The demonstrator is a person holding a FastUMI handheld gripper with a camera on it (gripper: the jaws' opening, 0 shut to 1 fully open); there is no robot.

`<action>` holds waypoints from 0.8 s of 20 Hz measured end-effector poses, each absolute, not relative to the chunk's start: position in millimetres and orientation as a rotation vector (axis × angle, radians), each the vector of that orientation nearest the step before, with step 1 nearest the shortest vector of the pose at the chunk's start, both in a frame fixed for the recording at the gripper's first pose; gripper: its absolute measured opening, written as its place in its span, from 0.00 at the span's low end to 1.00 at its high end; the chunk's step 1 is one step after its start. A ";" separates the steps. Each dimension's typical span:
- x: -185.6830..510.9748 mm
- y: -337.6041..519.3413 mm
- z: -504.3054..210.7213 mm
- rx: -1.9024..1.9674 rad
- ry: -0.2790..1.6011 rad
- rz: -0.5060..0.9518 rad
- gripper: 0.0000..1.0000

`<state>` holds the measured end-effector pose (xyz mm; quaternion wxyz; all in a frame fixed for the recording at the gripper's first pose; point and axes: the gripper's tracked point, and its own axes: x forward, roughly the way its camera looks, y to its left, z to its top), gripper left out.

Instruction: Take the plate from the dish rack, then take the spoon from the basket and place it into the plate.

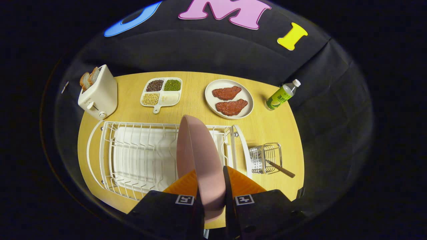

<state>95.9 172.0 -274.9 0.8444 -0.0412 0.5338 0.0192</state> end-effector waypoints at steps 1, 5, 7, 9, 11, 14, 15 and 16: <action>95.6 171.5 -269.7 -0.077 1.115 0.048 0.29; 80.2 165.8 -243.4 0.016 1.059 0.121 0.29; 60.7 165.6 -231.9 0.081 1.043 0.176 0.29; 35.4 165.4 -225.3 0.158 1.048 0.233 0.29; 5.9 167.7 -223.4 0.238 1.061 0.291 0.29; -39.8 171.6 -233.3 0.345 1.096 0.364 0.29; -55.9 172.2 -241.2 0.366 1.112 0.383 0.29; -71.2 172.8 -250.2 0.382 1.135 0.404 0.29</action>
